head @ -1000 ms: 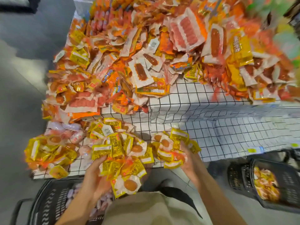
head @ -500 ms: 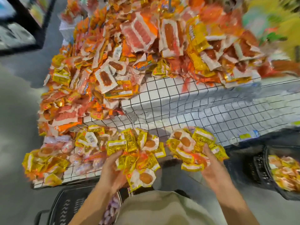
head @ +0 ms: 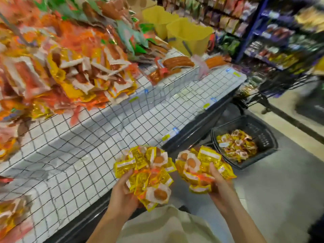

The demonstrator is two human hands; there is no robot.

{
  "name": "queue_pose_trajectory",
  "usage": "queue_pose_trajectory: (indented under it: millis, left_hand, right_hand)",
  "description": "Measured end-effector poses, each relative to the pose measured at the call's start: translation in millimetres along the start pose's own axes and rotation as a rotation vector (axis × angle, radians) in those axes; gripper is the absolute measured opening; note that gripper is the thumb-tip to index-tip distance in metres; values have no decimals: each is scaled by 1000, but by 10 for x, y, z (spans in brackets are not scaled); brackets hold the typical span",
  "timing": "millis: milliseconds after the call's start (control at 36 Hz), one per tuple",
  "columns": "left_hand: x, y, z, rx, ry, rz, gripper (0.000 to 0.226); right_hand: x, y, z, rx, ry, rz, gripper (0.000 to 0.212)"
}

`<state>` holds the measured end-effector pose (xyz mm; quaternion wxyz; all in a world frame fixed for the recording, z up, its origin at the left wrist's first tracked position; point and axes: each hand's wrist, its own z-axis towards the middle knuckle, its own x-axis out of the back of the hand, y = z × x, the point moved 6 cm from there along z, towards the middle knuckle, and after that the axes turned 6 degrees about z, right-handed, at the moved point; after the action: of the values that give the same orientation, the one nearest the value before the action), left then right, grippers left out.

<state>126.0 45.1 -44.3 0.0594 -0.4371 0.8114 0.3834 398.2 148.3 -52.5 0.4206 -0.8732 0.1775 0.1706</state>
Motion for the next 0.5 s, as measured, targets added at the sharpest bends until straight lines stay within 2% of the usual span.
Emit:
queue_pose_trajectory:
  millis: [56,306,500]
  left_hand:
    - [-294,-96,128,38,-45,38,31]
    - [-1372,-385,782,168,-158,200,58]
    - [-2170,-669,1489,317,-241,338,34]
  right_hand:
    - [242,-154,19,40,50,56,48]
    - [963,-395,157,94,259,302,45]
    - [1488,-631,313,116,470,426,47]
